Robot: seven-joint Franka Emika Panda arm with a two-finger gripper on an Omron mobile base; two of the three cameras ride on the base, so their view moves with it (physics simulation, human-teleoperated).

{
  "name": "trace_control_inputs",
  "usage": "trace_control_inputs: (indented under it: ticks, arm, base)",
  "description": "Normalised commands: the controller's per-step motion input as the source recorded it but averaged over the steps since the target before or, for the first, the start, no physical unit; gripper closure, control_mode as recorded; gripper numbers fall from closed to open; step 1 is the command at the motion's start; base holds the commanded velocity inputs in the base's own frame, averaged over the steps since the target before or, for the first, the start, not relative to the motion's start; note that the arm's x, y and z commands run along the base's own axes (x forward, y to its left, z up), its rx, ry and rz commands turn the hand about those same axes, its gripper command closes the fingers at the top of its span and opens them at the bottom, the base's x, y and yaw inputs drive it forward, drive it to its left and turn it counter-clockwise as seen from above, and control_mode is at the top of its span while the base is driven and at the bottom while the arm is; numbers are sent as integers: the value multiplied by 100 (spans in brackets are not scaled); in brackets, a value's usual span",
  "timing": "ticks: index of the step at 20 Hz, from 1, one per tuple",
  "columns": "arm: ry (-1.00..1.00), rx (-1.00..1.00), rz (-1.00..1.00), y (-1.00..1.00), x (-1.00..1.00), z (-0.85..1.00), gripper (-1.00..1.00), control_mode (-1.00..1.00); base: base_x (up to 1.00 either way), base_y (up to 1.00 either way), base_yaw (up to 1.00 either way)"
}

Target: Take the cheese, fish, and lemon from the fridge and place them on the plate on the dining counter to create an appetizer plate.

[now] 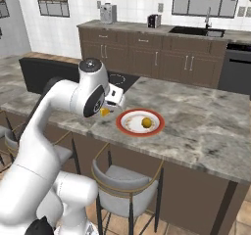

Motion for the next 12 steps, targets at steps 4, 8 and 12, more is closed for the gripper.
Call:
trace_control_inputs:
  ticks: [4, 8, 12]
  arm:
    - [2, -8, -3, 0, 29, -48, 100, -100]
    - [3, -8, -1, 0, 27, -48, 100, -100]
    - [5, -1, 0, 0, 29, -32, 100, -100]
  base:
    - [0, 0, 0]
    - [0, 0, 0]
    - [0, 0, 0]
